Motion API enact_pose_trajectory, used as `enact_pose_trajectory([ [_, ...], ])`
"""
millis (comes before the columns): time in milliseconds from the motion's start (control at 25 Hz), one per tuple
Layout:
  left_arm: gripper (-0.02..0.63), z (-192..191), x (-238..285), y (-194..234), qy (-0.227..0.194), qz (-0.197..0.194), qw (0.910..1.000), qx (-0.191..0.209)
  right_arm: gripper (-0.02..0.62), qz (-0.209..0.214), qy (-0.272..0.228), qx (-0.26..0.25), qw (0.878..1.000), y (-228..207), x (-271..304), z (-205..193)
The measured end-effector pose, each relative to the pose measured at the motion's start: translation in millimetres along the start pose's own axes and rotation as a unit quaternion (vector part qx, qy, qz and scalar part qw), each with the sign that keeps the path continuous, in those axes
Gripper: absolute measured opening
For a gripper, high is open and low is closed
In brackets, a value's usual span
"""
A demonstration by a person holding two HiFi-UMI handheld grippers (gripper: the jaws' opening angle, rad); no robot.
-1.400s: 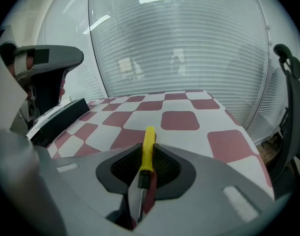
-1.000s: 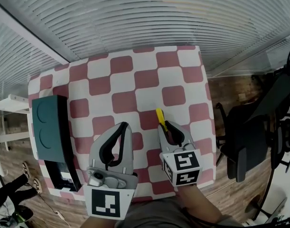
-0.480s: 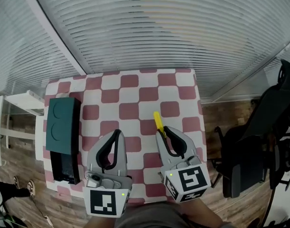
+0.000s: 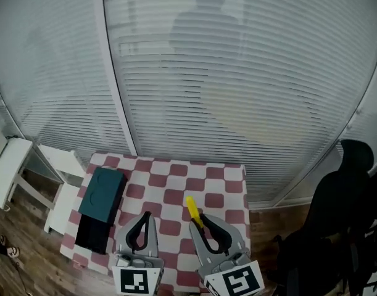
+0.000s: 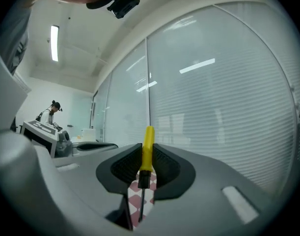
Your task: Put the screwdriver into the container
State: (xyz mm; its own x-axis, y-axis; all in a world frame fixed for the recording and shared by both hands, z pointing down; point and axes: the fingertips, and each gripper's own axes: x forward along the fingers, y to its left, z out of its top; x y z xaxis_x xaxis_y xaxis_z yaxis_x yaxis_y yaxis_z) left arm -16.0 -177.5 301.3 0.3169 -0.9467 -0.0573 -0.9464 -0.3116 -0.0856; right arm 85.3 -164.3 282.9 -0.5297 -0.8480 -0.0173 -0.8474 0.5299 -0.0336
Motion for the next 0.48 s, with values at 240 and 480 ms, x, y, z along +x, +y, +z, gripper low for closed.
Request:
enact_pose_trajectory([
  [240,0.000,31.5,-30.0,-5.1,-0.029,0.034,0.9989,0.017,0.089,0.056,-0.018,-0.014,0.998,27.4,-15.5,23.7],
  [480,0.000,46.6,-61.8,10.2,-0.034,0.075,0.9960,0.035,0.089,0.107,-0.011,-0.010,0.994,62.4,-19.1,25.7],
])
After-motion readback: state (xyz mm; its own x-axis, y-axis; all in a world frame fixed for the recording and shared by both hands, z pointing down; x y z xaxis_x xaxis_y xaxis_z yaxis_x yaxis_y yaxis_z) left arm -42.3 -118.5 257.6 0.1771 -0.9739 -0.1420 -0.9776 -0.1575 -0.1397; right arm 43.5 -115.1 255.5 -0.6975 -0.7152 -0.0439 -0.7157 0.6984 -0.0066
